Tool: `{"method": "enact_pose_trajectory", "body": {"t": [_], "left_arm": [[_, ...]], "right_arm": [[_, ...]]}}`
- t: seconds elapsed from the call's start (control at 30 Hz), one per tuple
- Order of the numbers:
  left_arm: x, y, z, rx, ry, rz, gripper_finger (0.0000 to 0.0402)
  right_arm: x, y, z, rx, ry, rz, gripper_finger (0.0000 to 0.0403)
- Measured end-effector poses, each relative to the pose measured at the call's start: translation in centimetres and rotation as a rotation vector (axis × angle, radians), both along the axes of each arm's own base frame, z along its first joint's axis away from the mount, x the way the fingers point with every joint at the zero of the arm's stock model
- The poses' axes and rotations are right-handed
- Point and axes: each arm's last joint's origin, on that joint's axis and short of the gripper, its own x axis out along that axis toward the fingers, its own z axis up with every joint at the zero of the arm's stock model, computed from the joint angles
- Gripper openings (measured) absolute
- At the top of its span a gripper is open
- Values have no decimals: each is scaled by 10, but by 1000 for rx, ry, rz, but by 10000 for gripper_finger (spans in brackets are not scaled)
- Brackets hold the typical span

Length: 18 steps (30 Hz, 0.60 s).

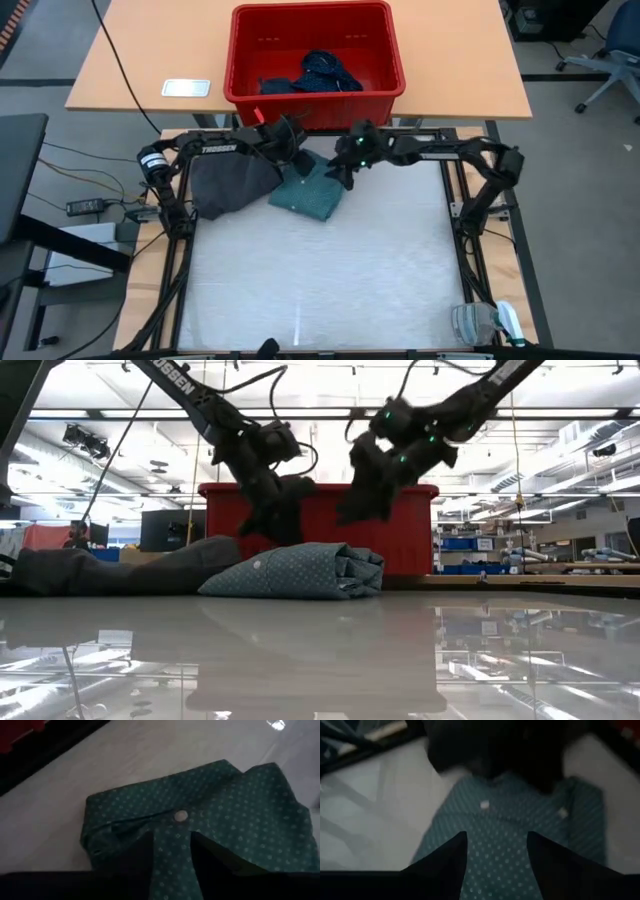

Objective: Fold laundry
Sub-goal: Fold the dark green polo

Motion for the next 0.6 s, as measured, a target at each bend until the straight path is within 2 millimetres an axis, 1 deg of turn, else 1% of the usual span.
{"method": "enact_pose_trajectory", "body": {"t": [0.1, 0.23, 0.3, 0.37, 0.47, 0.6], "left_arm": [[0, 0, 18, 3, -15, 7, 152], [-1, -4, 44, 16, -40, -1, 155], [1, -11, 49, 15, -48, -12, 155], [4, -21, 49, -16, -48, -14, 155], [8, -41, 44, -91, 8, -16, 155], [9, -72, 37, -139, 143, 8, 155]], "right_arm": [[8, 0, -22, 35, 45, 1, 195], [12, -2, -51, 84, 138, -30, 181], [12, -2, -63, 121, 187, -47, 173], [10, 1, -72, 172, 240, -47, 166], [5, 14, -75, 223, 298, 0, 155], [-9, 47, -66, 252, 364, 69, 152]]}}
